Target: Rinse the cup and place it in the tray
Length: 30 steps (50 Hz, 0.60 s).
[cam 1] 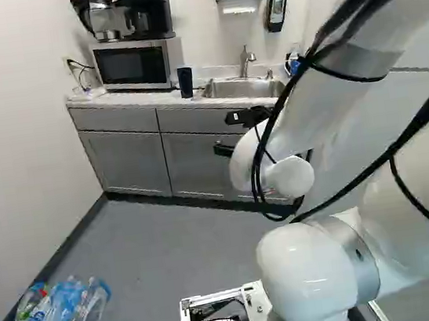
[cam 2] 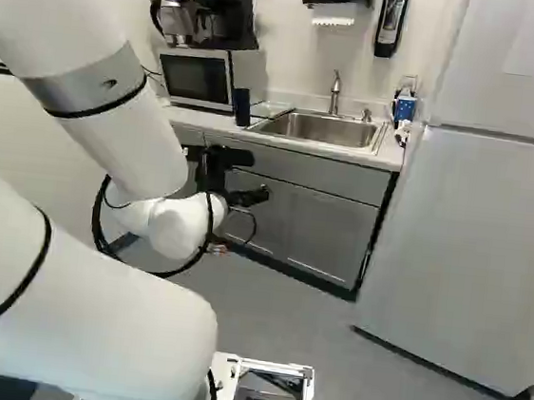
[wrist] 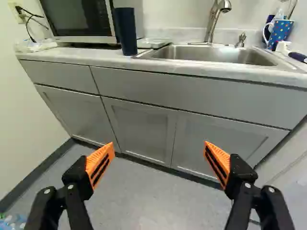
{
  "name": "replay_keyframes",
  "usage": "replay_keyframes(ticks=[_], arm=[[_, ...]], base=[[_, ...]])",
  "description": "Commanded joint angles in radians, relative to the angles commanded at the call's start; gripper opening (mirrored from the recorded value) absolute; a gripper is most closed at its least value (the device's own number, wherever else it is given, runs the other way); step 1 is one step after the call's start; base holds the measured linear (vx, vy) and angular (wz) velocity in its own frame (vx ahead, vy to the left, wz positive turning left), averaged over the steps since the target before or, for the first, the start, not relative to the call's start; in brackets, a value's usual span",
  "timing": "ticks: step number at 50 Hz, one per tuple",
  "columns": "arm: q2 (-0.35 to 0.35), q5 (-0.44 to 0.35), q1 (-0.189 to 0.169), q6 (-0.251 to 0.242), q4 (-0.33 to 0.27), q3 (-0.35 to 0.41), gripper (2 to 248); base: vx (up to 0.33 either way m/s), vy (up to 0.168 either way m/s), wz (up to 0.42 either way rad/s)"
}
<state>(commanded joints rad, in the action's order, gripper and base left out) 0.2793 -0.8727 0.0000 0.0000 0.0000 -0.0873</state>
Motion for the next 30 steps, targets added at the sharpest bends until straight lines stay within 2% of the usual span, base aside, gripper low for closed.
replay_keyframes(ticks=[30], arm=[[0.000,0.000,0.000,0.000,0.000,0.000,247]], base=[[0.000,0.000,0.000]])
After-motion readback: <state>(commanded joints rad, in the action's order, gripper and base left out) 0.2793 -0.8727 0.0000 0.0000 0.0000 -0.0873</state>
